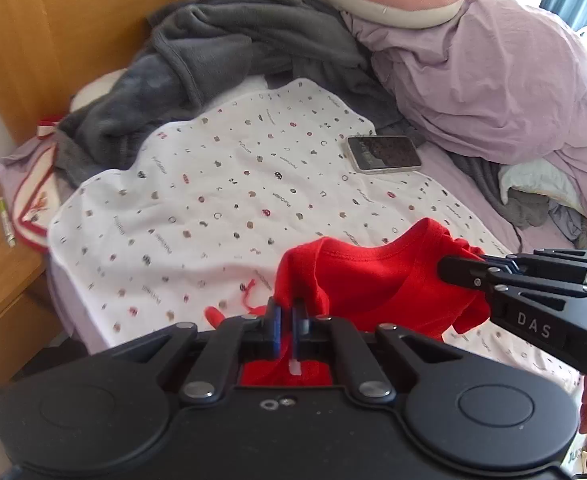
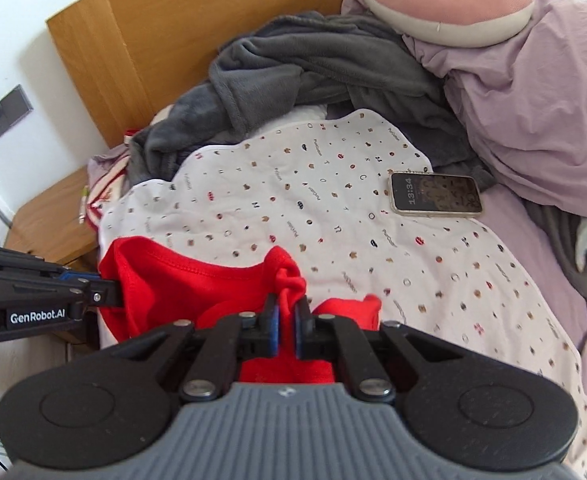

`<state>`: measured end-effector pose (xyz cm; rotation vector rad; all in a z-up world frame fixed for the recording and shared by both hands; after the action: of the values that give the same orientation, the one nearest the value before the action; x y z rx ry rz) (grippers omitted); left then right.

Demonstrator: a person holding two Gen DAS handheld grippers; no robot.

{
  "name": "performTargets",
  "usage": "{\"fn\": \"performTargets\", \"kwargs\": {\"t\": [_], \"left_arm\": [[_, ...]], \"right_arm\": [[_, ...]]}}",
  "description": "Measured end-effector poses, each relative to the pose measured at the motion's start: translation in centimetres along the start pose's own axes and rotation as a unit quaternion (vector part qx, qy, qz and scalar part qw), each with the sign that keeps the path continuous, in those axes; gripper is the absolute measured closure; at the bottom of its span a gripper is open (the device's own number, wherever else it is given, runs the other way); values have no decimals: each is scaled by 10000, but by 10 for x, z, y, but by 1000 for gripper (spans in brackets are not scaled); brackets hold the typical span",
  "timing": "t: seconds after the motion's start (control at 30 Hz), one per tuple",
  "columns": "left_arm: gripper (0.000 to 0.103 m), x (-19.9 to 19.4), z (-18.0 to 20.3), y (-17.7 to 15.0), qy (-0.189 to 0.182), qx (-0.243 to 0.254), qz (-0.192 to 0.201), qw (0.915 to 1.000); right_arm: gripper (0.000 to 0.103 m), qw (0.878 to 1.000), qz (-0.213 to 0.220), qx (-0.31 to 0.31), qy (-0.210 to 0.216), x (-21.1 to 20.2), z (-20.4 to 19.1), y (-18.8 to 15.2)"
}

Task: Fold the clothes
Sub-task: 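Lift the red garment with both grippers and shake it out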

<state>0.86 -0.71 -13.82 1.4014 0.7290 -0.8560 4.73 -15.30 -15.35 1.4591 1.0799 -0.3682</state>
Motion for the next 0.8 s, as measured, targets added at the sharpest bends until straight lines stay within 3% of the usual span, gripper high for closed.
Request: {"fn": "performTargets", "kwargs": {"t": [0.37,0.63,0.8], "left_arm": [[101,-169,65,-58,-142,-63,709,9974],[101,-250,109,-88,-400,-33,1040,9938],[101,-287,133,-103,-816,-42,1141,9901]], "right_arm": [[95,9947,922,-350,300,-194,-19,-46],[95,9887,1352,-588,269,-295,-16,-65],[95,9866,1438,-723,260,-346,-14,-71]]}}
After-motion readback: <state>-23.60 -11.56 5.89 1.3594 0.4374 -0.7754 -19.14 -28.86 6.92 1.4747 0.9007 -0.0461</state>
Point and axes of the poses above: each gripper's, at about its wrist camera, not at the fingertips, and x roughly the way its jaws point, z to its right, y to its top, the point moved 6 cm from there along x, roughly the way its jaws point, and after that the axes turned 5 degrees about x, right-handed, at the moved point
